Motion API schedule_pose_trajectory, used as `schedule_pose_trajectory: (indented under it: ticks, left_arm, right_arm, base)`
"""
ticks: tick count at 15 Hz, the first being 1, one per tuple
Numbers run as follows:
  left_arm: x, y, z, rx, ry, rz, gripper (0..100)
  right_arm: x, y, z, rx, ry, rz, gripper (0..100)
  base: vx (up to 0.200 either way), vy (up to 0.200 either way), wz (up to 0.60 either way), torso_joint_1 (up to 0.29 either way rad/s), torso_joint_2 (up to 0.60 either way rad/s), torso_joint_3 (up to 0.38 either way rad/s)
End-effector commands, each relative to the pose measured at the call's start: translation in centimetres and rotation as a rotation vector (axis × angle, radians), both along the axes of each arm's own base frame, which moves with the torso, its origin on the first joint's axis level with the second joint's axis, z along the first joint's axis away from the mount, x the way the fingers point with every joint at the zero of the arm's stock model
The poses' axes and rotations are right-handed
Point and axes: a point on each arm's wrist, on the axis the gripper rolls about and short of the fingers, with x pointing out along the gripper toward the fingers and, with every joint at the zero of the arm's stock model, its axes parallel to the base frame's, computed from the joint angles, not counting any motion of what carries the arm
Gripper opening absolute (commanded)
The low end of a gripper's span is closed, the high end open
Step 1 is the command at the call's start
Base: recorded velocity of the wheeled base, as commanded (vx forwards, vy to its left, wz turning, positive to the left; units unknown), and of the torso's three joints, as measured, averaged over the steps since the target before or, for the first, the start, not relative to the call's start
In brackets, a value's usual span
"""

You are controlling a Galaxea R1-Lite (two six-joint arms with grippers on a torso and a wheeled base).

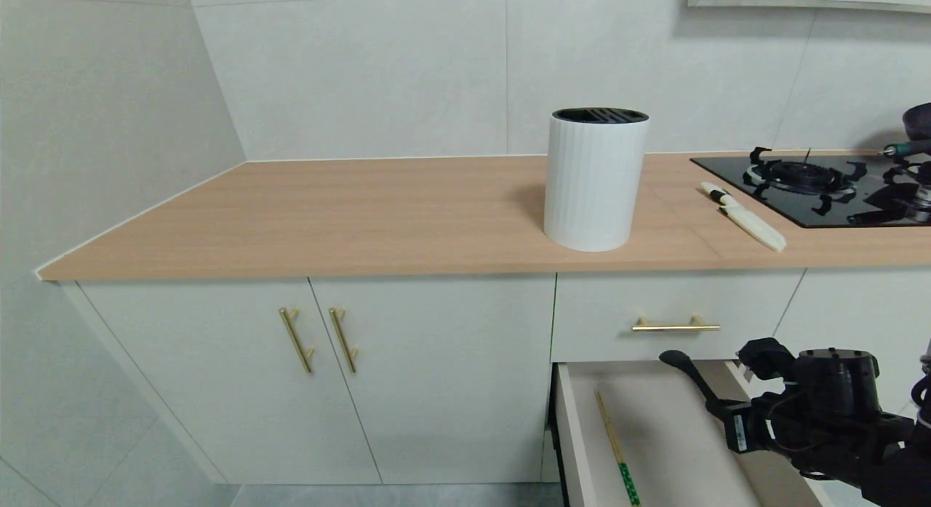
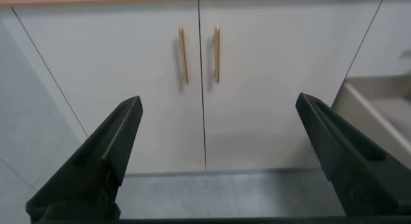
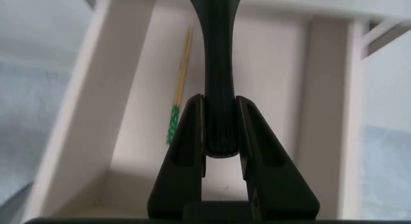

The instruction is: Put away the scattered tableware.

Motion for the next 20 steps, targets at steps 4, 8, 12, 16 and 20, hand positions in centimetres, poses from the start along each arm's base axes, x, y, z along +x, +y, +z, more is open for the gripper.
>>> schedule_pose_trajectory:
  ticks: [4,8,12,16,20]
  left_arm:
    - [0.0,0.0,0.0,0.0,0.001,0.001,100]
    - [0.0,0.0,0.0,0.0,0.001,0.001,100]
    - [0.0,0.0,0.0,0.0,0.001,-0.001,100]
    - [0.0,0.0,0.0,0.0,0.001,0.001,100]
    - [0.0,0.0,0.0,0.0,0.001,0.001,100]
  right_arm:
    - [-0.1,0.1,-0.5,-0.003,0.019,0.005,0]
    - [-0.1,0.2,-0.5,-0.003,0.019,0.009,0]
    - [0.1,0.4,-0.6,-0.01,0.012,0.008,0]
    - [0.5,1.6,-0.4,-0.044,-0.016,-0.018,0]
    - [2.9,1.7,-2.0,0.016,0.09,-0.084,0]
  base:
    - [0.0,0.0,0.0,-0.168,0.47,0.3]
    - [0.0,0.0,0.0,-0.135,0.45,0.315]
    - [0.0,0.0,0.0,-0.045,0.15,0.118]
    - [0.0,0.0,0.0,0.0,0.0,0.0]
    - [0.0,0.0,0.0,0.0,0.0,0.0]
